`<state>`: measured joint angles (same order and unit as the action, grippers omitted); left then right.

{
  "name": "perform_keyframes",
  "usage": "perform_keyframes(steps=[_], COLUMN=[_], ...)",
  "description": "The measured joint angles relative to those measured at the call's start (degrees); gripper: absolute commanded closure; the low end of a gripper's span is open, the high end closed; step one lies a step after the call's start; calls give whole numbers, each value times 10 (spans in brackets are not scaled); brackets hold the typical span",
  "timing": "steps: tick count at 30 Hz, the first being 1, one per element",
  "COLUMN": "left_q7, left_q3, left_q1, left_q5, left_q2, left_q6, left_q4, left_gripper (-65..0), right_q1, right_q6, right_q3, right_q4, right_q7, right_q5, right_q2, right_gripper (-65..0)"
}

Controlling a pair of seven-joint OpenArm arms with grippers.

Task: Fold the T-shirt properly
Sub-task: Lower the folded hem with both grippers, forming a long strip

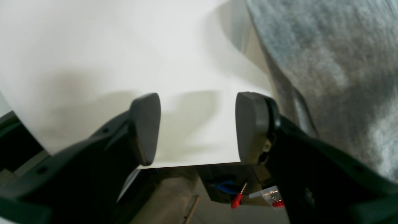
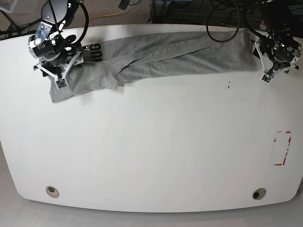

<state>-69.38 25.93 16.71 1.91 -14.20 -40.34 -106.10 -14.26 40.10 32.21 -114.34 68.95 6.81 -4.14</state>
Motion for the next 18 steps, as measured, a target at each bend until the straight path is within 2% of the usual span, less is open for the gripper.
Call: perform_keyframes(steps=[2, 6, 11, 15, 17, 18], left_q7=[0, 0, -10, -49, -48, -48], left_q3=[2, 16, 16, 15, 17, 17], left_q1=[0, -5, -20, -39, -42, -42], left_q5=[0, 0, 41, 60, 79, 91], left_q2=[0, 3, 43, 71, 91, 99], left_q6=[0, 1, 2, 2, 2, 2], left_q4=[-9, -61, -77, -78, -78, -78], left_gripper=[-358, -358, -358, -357, -357, -357], right_q1=[0, 1, -1, 13, 28, 32], right_q6=[-1, -2, -2, -2, -2, -2], right_q3=[35, 90, 101, 100, 97, 97], right_q4=[0, 0, 0, 1, 2, 7], right_q7=[26, 47, 58, 71, 75, 73], right_q5=[23, 155, 263, 307, 310, 311], right_q2=[-2, -10, -30, -28, -22, -20], right_gripper=[-480, -480, -480, -471, -434, -395])
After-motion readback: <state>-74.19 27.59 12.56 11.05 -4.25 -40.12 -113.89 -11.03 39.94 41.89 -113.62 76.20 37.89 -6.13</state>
